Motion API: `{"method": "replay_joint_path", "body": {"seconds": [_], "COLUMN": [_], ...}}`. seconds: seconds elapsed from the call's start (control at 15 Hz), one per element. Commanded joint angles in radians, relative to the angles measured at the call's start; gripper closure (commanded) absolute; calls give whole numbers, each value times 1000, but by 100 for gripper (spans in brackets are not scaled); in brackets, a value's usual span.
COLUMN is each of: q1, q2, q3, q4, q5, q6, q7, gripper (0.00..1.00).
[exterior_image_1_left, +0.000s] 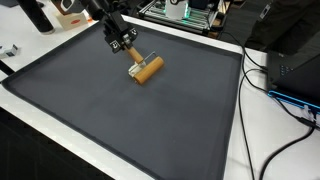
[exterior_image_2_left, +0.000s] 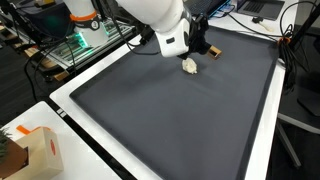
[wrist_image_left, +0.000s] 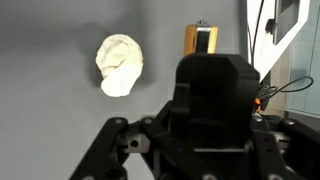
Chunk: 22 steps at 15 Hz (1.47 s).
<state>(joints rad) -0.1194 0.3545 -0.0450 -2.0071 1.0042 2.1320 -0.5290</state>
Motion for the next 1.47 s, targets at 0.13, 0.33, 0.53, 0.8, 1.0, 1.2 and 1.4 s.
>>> {"method": "replay_joint_path", "body": {"seconds": [0.13, 0.33, 0.53, 0.8, 1.0, 1.2, 1.4], "q1": [-9, -2, 10, 23, 31, 39, 55], "q2": [14, 6, -10, -34, -55, -79, -99], "q3": [3, -4, -13, -25, -26, -17, -15], "q4": [37, 41, 47, 60, 77, 98, 120], "q5": [-4, -33, -85, -228, -358, -473, -596], "q6": [-29, -21, -8, -4, -13, -30, -42], "q7": [91, 158, 240, 386, 479, 555, 637], "gripper": [77, 77, 77, 77, 77, 77, 77]}}
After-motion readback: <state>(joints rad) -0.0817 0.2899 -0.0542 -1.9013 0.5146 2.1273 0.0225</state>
